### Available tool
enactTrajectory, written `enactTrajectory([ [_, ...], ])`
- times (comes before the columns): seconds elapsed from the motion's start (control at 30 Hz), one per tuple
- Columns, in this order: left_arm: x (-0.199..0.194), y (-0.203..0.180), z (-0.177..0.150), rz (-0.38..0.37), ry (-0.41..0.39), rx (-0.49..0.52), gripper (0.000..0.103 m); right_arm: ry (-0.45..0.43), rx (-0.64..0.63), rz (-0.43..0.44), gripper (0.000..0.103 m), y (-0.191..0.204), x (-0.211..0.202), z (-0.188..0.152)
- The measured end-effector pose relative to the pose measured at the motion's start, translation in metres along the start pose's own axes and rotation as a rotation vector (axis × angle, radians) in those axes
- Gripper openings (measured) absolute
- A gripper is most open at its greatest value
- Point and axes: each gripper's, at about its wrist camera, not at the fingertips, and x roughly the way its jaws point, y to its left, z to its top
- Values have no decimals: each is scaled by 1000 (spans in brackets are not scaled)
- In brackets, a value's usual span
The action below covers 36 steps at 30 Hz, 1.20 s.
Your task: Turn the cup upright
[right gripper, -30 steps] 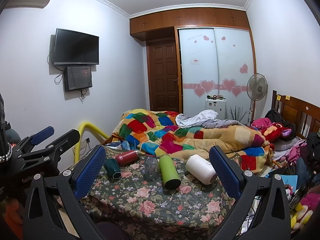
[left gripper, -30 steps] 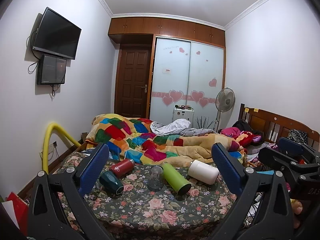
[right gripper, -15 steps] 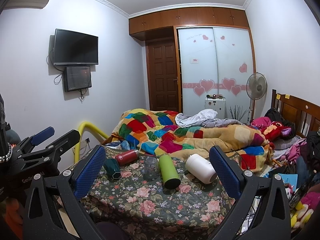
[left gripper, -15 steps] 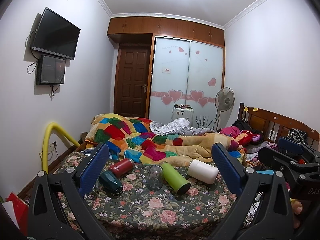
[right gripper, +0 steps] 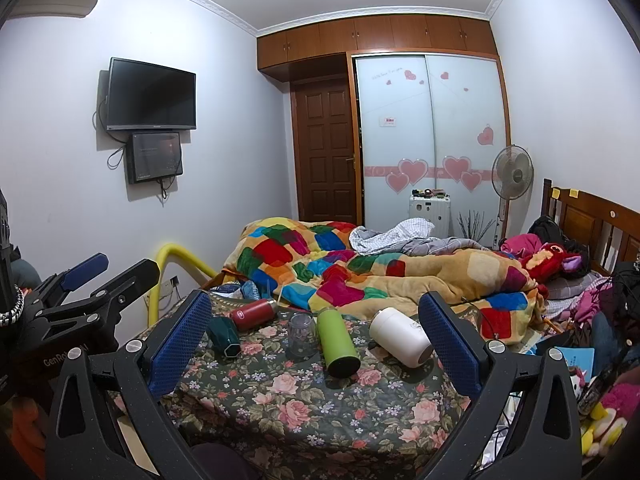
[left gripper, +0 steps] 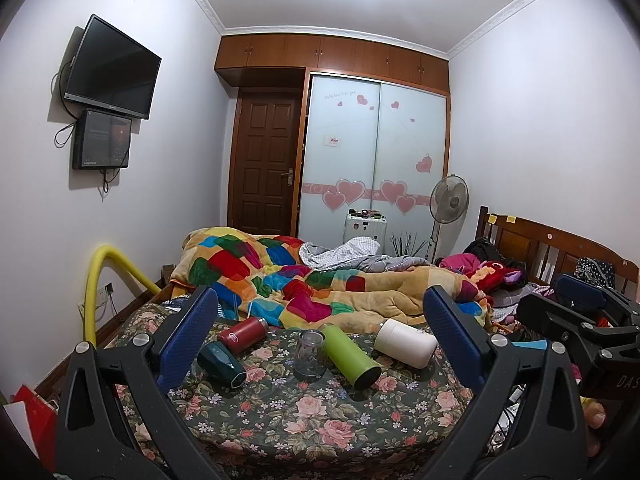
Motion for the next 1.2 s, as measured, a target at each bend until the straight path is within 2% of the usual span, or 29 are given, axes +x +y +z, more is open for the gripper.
enactTrajectory([
  [0.83, 3, -1, -6, 0, 10, -5, 103, 20, 3, -2, 103, -7, 6, -9],
  [1.2, 47, 21, -24, 23, 89, -46, 103, 101, -5, -27, 103, -13, 41, -15],
])
